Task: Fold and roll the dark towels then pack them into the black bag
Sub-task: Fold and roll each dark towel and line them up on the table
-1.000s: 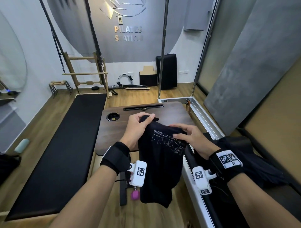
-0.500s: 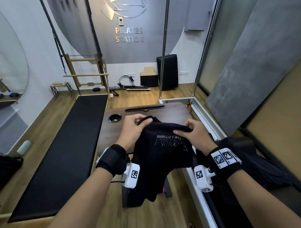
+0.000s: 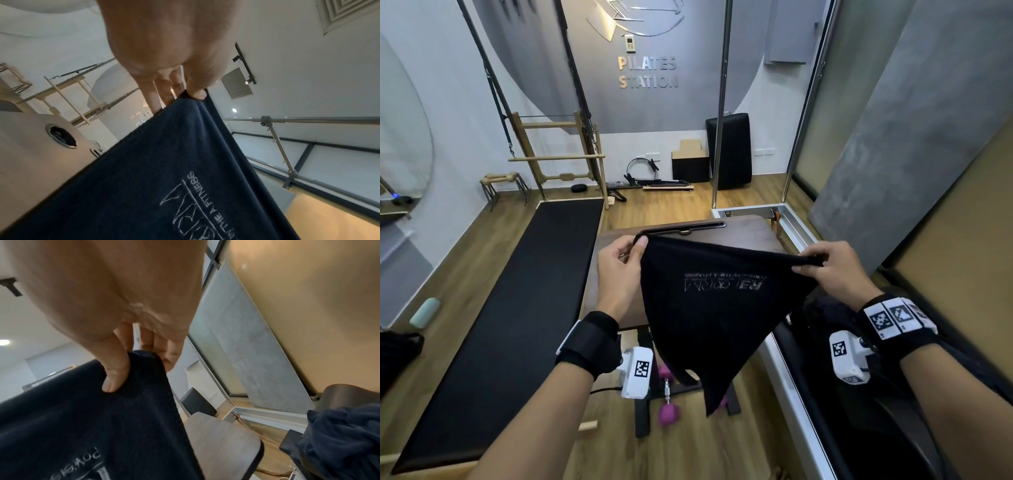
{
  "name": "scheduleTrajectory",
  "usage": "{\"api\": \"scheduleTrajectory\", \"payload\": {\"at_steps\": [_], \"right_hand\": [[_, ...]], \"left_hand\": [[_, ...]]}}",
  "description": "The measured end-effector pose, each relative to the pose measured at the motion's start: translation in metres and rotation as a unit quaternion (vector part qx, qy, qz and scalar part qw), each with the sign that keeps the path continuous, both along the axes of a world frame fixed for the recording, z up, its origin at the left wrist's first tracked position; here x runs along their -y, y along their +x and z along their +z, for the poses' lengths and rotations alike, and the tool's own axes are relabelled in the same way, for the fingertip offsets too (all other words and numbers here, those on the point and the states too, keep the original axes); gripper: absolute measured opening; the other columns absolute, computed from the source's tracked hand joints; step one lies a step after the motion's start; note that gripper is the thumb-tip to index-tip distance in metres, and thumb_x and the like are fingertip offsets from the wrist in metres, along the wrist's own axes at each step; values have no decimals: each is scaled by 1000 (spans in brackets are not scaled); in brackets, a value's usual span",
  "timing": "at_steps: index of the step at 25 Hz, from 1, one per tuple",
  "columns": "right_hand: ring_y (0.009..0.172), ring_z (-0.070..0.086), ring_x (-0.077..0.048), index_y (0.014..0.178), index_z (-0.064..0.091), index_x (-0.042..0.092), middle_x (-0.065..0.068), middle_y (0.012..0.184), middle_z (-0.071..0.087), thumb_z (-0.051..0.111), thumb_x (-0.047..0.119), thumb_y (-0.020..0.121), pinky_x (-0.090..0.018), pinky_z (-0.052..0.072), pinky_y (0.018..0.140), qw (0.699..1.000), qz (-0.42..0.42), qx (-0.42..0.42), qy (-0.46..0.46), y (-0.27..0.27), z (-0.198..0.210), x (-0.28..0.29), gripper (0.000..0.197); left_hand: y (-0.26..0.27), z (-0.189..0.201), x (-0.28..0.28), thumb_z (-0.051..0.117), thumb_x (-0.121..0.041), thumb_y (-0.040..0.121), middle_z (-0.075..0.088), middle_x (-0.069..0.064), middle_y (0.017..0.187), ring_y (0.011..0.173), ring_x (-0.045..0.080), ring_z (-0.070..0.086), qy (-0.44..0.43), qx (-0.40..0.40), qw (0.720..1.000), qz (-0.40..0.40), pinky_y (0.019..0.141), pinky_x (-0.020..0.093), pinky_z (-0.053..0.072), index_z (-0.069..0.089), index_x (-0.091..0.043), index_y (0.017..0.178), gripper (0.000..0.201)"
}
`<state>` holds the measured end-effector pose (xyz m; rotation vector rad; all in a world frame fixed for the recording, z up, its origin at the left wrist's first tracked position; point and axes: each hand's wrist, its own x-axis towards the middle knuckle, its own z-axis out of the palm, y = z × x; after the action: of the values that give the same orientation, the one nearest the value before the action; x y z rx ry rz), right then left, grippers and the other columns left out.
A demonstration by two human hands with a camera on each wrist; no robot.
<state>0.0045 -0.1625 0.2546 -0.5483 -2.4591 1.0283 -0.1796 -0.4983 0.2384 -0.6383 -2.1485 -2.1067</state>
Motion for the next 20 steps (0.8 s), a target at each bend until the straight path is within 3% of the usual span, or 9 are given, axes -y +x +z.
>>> {"api": "scheduleTrajectory", "payload": {"at_steps": [3,6,10,13,15,16,18,20], "right_hand": [[63,61,-16,65,71,19,-1,64,68,96,23,70,-29,47,61,996,-66,-60,8,-9,8,-8,26],[56,63,-17,63,68,17,2,58,67,96,32,71,-31,50,54,990,-114,-80,8,-25,9,-17,33],[46,60,-14,82,78,14,-1,66,69,86,14,84,-26,47,47,983,-88,-116,-110,-66,-1,-38,8],[42,49,-3,77,81,21,12,54,60,88,24,83,-18,39,43,970,-105,-134,-173,-101,-13,-54,9],[35,48,-9,81,80,21,5,53,64,84,29,87,-20,37,37,956,-95,-117,-253,-132,-28,-65,11],[37,56,-17,88,77,17,-4,61,71,80,30,91,-23,44,38,945,-84,-97,-301,-149,-37,-71,14],[57,74,-35,102,66,13,-17,87,79,72,28,98,-34,60,48,918,-56,-59,-388,-183,-60,-82,17],[74,77,-42,113,61,7,-21,97,79,68,24,101,-39,65,59,896,-54,-27,-440,-215,-87,-93,22]], "left_hand": [[-9,-2,2,66,-24,105,77,17,97,98,41,73,10,15,1000,18,91,66,58,80,-16,96,19],[-24,-6,-2,69,-27,103,80,11,98,100,34,76,25,29,998,44,92,63,59,82,-24,95,16],[-57,-20,-17,73,-29,100,80,9,96,97,29,77,16,45,995,82,95,61,59,79,-13,100,18],[-88,-30,-32,77,-33,97,79,4,92,94,24,76,-7,51,991,123,95,56,60,79,-18,94,15],[-116,-40,-44,80,-38,93,73,-4,88,86,17,71,-42,49,985,158,90,48,61,78,-28,87,12],[-131,-47,-52,81,-38,92,71,-4,85,81,17,68,-50,67,983,165,87,44,60,78,-29,85,12],[-162,-63,-70,76,-33,97,71,3,74,65,16,62,-49,145,977,147,77,35,54,77,-20,89,16],[-189,-79,-88,63,-28,106,76,13,73,52,15,64,-50,248,960,117,57,25,51,67,-10,95,21]]}}
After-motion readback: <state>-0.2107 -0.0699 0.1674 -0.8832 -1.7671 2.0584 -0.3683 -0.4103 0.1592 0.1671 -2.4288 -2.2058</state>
